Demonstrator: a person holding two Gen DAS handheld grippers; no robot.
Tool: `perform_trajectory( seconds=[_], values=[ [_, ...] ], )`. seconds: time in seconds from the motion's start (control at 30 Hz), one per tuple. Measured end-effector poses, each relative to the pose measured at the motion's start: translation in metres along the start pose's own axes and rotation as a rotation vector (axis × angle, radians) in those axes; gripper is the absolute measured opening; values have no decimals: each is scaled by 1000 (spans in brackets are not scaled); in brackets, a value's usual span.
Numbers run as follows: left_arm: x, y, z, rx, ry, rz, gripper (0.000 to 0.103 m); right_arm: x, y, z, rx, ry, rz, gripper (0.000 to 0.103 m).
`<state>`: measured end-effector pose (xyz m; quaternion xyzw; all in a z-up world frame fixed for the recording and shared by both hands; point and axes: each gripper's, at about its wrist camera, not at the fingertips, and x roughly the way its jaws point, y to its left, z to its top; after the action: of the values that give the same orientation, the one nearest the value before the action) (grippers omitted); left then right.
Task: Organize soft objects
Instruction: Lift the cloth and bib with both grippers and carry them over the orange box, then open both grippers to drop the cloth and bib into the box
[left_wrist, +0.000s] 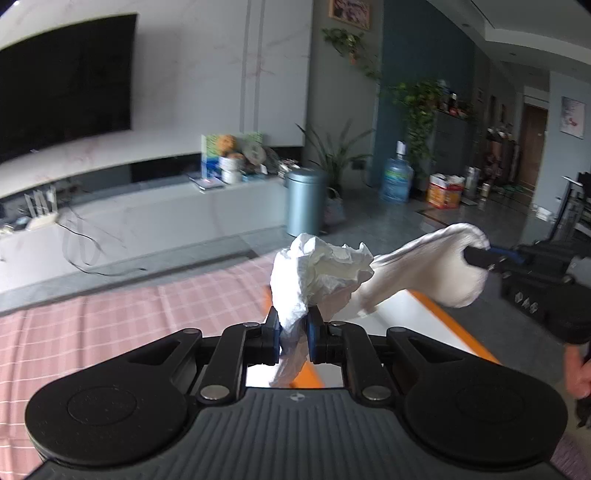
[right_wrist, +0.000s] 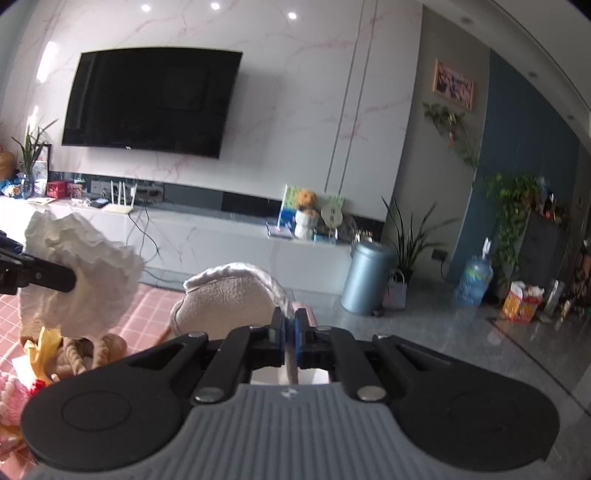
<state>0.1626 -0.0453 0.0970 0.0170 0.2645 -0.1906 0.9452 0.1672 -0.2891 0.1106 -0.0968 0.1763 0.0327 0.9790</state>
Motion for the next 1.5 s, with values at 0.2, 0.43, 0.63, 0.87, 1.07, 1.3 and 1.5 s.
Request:
perform_trajectory(
  seconds=[0.2, 0.43, 0.63, 0.87, 1.07, 1.3, 1.5],
  values=[
    [61, -10, 10, -35, 105, -55, 15, 36, -11, -14, 1, 90, -6, 2],
    [113, -21, 5, 32, 230, -12, 16, 85, -5, -28, -69, 189, -22, 2],
    [139, -20, 0, 53, 300, 29, 16, 121, 6, -37, -127, 232, -12, 2],
    [167, -19, -7, 117, 372, 74, 17, 148, 16, -42, -167, 290, 7, 2],
    [172, -23, -9, 162, 397, 105, 26, 161, 21, -48, -171, 384, 27, 4],
    [162, -24, -3, 168, 325, 98, 60, 151, 22, -52, -179, 371, 15, 40],
    [148, -23, 3, 135, 282, 81, 66, 133, 21, -46, -211, 332, 8, 63]
  ],
)
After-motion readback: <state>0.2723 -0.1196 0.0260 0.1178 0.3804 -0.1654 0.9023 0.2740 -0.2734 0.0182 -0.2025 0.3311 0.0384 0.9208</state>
